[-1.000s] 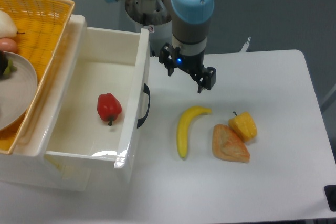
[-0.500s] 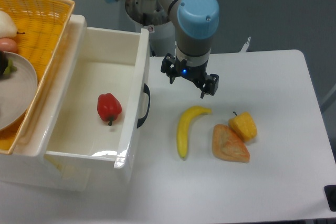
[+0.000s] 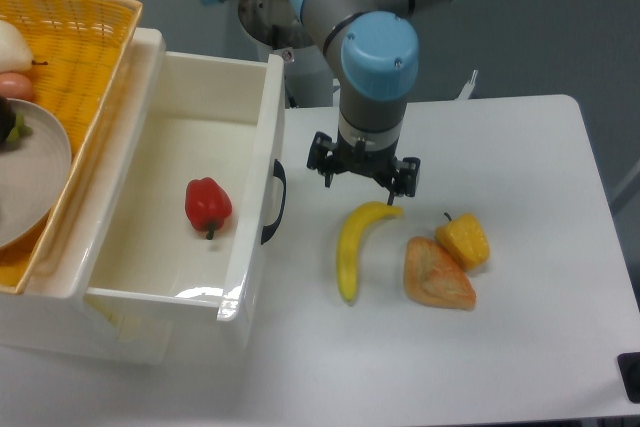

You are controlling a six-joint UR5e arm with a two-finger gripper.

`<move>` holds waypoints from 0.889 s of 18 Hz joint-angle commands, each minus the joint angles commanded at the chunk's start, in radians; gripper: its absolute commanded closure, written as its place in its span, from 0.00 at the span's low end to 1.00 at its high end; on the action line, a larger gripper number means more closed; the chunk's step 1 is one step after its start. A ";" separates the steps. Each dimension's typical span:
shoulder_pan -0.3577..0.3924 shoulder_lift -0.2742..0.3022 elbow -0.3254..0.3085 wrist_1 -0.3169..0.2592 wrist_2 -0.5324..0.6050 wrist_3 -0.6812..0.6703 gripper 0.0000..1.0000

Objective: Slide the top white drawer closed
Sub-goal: 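Lower the open gripper toward the drawer's black handle beside the banana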

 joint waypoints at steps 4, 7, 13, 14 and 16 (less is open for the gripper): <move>0.002 -0.018 0.003 0.003 0.000 0.000 0.00; 0.000 -0.035 0.005 0.024 0.000 0.000 0.00; -0.002 -0.089 0.014 0.025 -0.030 0.002 0.00; -0.002 -0.092 0.014 0.023 -0.063 0.002 0.00; 0.003 -0.101 0.014 0.023 -0.136 0.000 0.00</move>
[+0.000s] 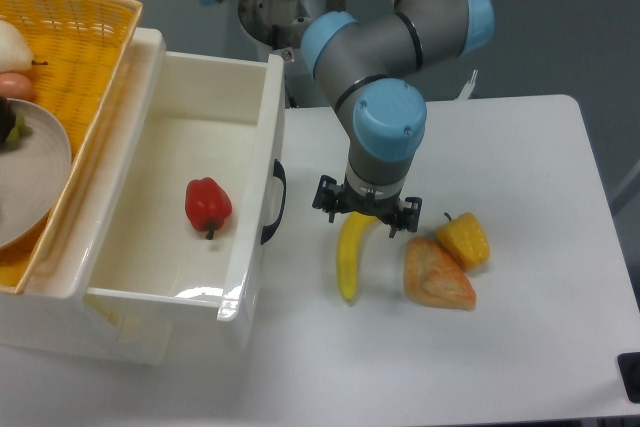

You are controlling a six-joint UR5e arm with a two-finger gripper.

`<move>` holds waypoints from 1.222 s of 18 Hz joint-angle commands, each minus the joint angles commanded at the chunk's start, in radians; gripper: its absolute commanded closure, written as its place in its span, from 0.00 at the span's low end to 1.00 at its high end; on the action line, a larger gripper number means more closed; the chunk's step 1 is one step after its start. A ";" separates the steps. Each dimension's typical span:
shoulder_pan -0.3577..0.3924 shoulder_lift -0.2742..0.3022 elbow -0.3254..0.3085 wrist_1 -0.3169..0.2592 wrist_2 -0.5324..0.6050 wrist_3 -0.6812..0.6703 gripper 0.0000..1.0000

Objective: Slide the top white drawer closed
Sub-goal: 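Lower the open gripper toward the drawer's black handle beside the banana, then move the gripper sideways to contact the drawer front near the black handle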

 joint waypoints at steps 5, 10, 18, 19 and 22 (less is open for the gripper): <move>-0.005 -0.023 -0.005 0.000 -0.031 -0.006 0.00; -0.005 -0.028 -0.006 -0.002 -0.031 -0.005 0.00; -0.023 -0.034 -0.011 -0.003 -0.033 -0.005 0.00; -0.023 -0.034 -0.011 -0.003 -0.033 -0.005 0.00; -0.025 -0.034 -0.011 -0.003 -0.034 -0.003 0.00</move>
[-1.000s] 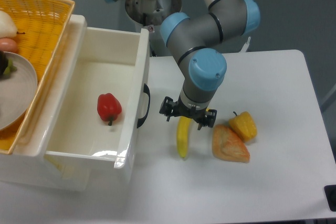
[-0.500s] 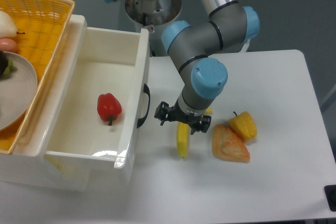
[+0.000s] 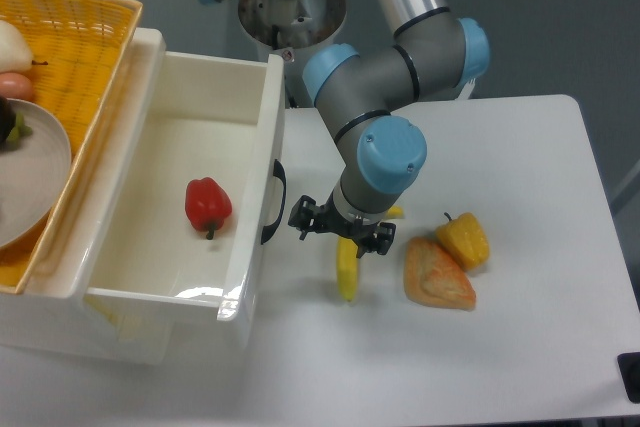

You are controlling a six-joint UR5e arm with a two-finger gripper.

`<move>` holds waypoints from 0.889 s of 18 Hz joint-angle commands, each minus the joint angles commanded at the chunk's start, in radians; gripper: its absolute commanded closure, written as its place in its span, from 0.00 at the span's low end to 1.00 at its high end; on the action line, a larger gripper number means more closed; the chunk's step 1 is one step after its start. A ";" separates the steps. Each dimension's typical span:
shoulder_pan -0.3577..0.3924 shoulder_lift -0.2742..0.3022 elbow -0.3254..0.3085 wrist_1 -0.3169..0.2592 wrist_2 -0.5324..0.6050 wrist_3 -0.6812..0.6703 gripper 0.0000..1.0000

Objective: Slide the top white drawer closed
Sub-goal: 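Move the gripper sideways to contact the drawer front near the black handle, then push the drawer front with the gripper, sliding the drawer into the cabinet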

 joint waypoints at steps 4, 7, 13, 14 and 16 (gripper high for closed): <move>-0.005 -0.002 -0.002 0.000 0.000 0.000 0.00; -0.014 0.000 0.000 0.000 0.000 0.000 0.00; -0.029 0.002 0.000 -0.002 0.002 0.000 0.00; -0.029 0.002 0.000 -0.003 0.002 0.000 0.00; -0.031 0.002 0.000 -0.003 0.002 0.000 0.00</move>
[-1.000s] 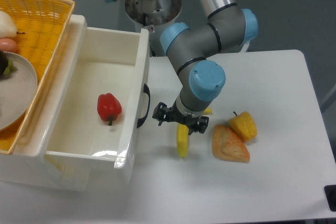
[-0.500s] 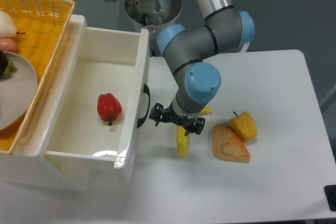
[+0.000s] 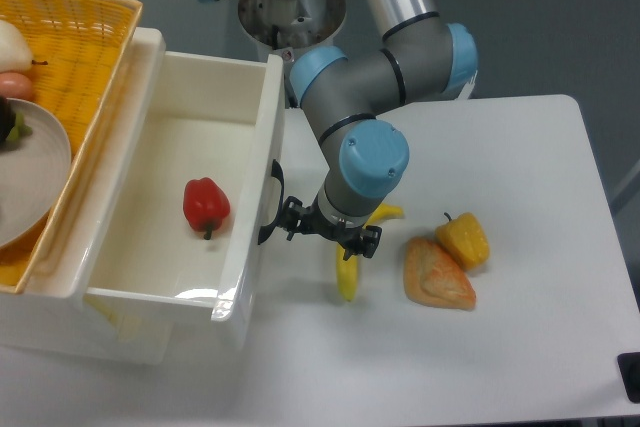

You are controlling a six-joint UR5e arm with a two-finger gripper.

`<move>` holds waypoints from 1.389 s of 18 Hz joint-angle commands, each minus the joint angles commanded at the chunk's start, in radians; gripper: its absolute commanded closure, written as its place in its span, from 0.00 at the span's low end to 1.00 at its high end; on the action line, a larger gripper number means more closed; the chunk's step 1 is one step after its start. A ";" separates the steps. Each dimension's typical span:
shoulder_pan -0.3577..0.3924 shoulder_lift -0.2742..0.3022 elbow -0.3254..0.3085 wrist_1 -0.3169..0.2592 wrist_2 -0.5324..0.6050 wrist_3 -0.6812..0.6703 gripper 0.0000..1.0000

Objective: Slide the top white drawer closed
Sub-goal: 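Push the drawer front with the gripper, sliding the drawer into the cabinet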

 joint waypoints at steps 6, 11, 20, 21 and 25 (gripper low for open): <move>-0.006 0.005 0.000 -0.002 -0.002 0.000 0.00; -0.018 0.012 0.000 -0.005 -0.002 0.002 0.00; -0.035 0.025 0.002 -0.034 -0.003 0.000 0.00; -0.035 0.029 0.002 -0.040 -0.008 0.000 0.00; -0.043 0.035 0.002 -0.054 -0.020 -0.002 0.00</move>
